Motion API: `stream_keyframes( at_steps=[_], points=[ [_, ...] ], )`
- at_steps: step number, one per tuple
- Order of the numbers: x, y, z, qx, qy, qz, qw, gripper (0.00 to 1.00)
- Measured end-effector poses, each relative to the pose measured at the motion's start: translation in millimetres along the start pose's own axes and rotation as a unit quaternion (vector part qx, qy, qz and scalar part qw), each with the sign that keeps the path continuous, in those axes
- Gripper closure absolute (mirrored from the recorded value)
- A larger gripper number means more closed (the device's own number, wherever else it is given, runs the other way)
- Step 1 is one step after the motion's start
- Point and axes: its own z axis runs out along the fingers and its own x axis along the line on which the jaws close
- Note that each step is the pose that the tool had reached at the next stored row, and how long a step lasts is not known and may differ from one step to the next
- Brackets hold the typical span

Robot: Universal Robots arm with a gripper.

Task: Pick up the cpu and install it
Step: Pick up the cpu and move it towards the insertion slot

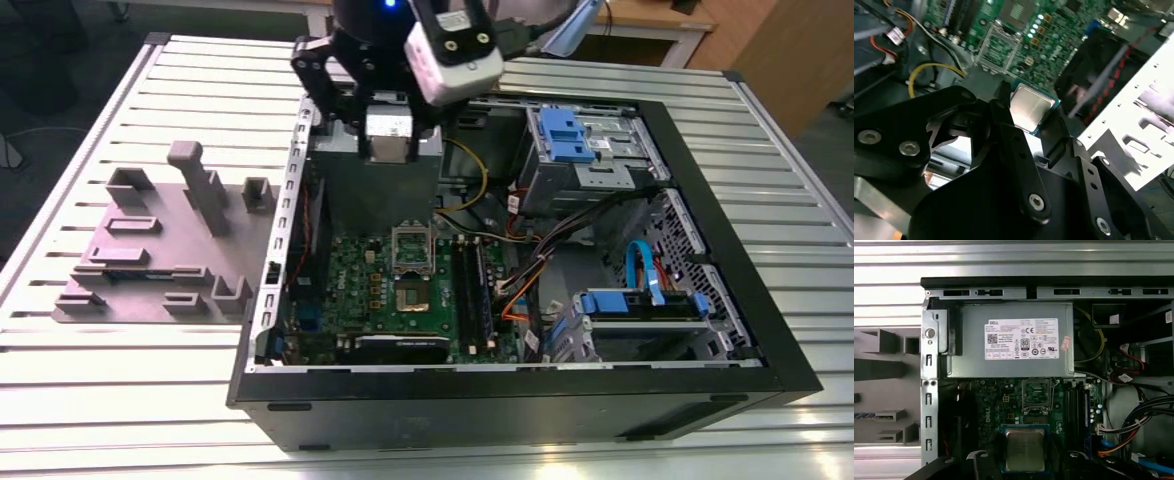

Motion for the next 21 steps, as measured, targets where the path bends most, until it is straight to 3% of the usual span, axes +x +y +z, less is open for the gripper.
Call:
stream_keyframes(
  at_steps=[8,11,16,21],
  points=[
    [-36.3,1.0,4.7,0.0000,0.0000,0.000,1.00000,0.53],
    [-46.6,0.4,7.5,-0.0001,0.0000,0.000,1.00000,0.53],
    [-47.4,-12.8,8.4,-0.0001,0.0000,0.000,1.00000,0.53],
    [-47.4,-13.3,8.3,0.0000,0.0000,0.000,1.00000,0.53]
  ],
)
